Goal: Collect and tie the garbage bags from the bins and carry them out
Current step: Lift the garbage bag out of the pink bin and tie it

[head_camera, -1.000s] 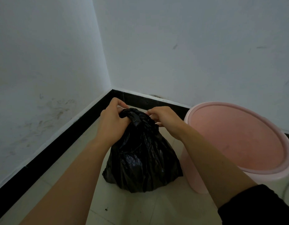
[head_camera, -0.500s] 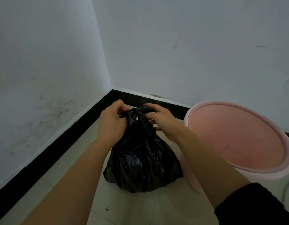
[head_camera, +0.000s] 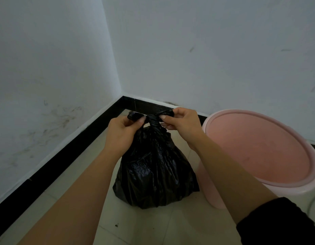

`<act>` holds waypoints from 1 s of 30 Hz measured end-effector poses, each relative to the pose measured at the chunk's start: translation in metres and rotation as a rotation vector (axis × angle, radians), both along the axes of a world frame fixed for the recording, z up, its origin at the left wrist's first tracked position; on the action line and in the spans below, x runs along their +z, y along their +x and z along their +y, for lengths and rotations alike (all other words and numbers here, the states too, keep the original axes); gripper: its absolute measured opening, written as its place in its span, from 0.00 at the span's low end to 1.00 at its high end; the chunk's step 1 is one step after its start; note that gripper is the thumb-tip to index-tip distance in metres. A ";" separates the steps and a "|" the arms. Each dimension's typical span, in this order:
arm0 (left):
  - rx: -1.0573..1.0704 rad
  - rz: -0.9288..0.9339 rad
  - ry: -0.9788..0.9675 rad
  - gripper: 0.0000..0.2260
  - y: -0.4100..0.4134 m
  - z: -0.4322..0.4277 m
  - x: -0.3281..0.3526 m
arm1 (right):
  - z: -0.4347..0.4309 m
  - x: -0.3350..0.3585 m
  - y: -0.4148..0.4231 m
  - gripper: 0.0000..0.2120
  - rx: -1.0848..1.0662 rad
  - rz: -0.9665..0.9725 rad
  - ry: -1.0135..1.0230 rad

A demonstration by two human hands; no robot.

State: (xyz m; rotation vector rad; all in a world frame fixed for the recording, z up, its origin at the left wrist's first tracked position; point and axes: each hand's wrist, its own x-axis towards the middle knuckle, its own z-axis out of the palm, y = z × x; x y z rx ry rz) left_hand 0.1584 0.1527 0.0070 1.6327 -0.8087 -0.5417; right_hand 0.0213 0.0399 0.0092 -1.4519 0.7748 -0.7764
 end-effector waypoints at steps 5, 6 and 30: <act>0.167 0.266 -0.053 0.08 -0.002 -0.003 -0.001 | 0.004 0.002 0.007 0.09 -0.074 0.015 0.031; 0.182 0.300 -0.060 0.07 -0.003 -0.004 -0.002 | 0.005 0.001 0.008 0.10 -0.095 0.023 0.054; 0.584 0.635 0.022 0.15 0.013 0.004 -0.033 | -0.015 -0.036 0.008 0.03 -0.336 0.170 0.079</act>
